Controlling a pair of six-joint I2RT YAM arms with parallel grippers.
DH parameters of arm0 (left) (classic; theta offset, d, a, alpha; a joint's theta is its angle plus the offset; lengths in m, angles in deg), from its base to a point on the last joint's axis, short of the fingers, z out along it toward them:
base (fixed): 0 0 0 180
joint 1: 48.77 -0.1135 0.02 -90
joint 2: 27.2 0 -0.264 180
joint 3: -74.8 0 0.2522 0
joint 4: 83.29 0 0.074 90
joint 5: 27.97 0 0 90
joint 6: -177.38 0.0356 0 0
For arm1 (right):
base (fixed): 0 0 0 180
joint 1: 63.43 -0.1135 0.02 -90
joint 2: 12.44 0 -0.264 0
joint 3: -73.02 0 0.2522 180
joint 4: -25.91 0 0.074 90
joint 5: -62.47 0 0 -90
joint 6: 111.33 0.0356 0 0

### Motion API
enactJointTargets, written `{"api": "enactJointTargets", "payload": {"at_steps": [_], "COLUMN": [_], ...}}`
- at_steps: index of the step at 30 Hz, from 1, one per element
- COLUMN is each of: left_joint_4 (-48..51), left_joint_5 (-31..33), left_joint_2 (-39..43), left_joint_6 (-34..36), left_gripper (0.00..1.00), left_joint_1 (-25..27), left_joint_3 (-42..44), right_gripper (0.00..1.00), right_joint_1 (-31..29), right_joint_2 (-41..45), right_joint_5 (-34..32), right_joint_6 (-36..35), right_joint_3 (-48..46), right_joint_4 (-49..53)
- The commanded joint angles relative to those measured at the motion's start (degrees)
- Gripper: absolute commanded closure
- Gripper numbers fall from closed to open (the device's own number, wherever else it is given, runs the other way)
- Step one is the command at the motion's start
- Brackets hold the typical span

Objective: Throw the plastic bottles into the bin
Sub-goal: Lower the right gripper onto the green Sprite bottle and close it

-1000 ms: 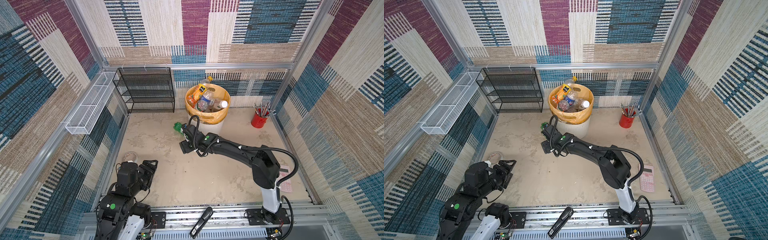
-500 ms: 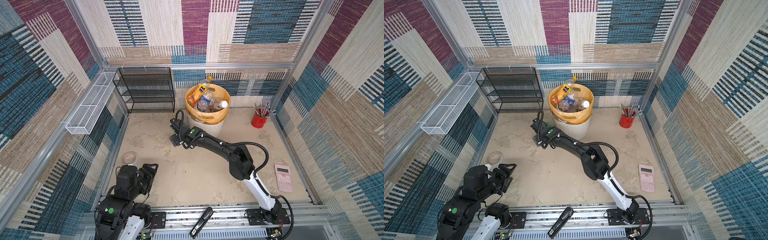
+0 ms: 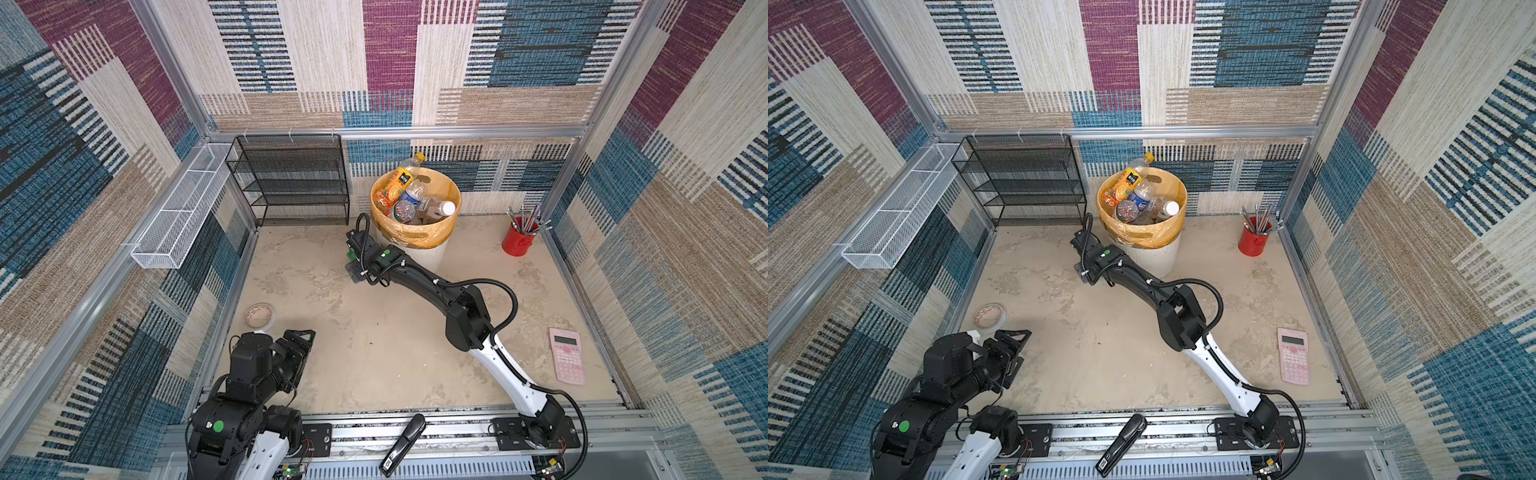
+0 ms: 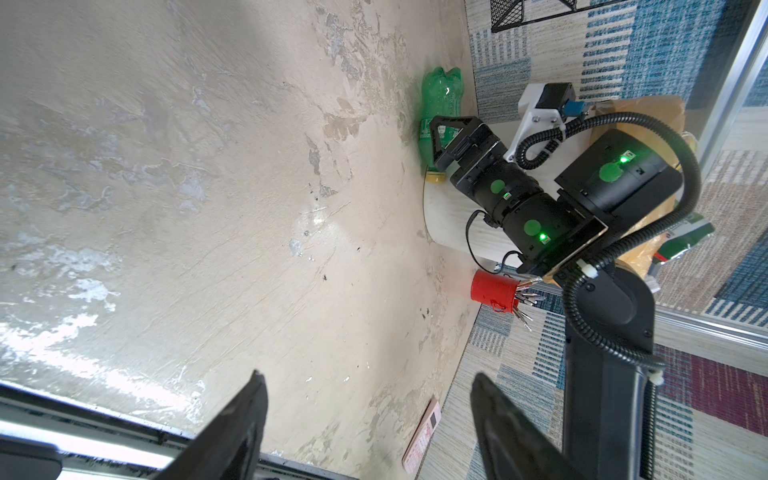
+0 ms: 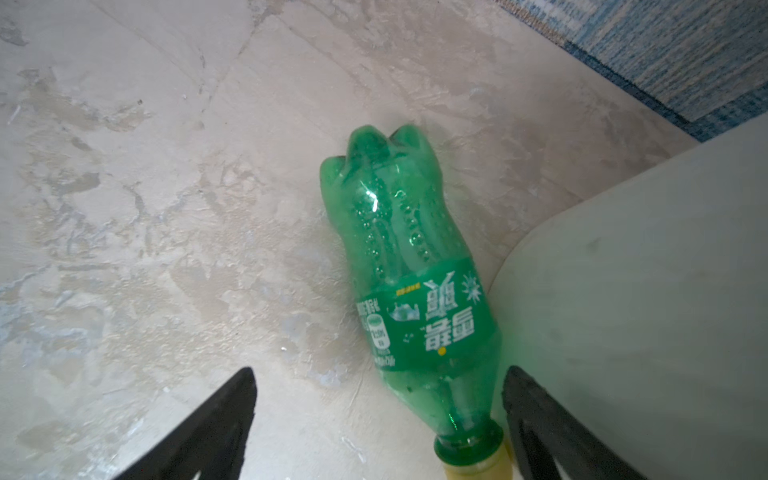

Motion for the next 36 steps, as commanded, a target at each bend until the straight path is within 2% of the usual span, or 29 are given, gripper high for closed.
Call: {"api": "enactJointTargets", "payload": {"at_steps": [1, 10, 18, 20, 25, 28, 36], "left_joint_4": [0.6, -0.1, -0.4, -0.2, 0.4, 0.5, 1.3], "left_joint_5": [0.0, -0.1, 0.1, 0.1, 0.5, 0.7, 1.4], "left_joint_2": [-0.4, -0.9, -1.0, -0.9, -0.6, -0.4, -0.4], "left_joint_6": [0.9, 0.6, 0.7, 0.7, 0.9, 0.8, 1.2], "left_gripper": [0.22, 0.22, 0.22, 0.22, 0.22, 0.22, 0.22], "left_joint_1": [-0.1, -0.1, -0.1, -0.1, -0.1, -0.1, -0.1], "left_joint_3": [-0.5, 0.1, 0.0, -0.1, -0.3, -0.3, -0.9], "right_gripper": [0.08, 0.15, 0.30, 0.28, 0.16, 0.15, 0.31], "right_joint_1": [0.5, 0.7, 0.7, 0.7, 0.7, 0.7, 0.9], "right_joint_2": [-1.2, -3.8, -2.7, -2.5, -2.6, -3.3, -4.5], "right_joint_5": [1.3, 4.5, 5.0, 5.0, 5.5, 5.9, 6.0], "right_joint_6": [-0.6, 0.6, 1.2, 1.4, 2.6, 3.9, 5.4], "right_joint_3": [1.0, 1.4, 0.5, 0.4, 0.4, 0.7, 1.9], "right_joint_4": [-1.3, -0.6, -2.6, -3.4, -5.8, -7.8, -8.5]}}
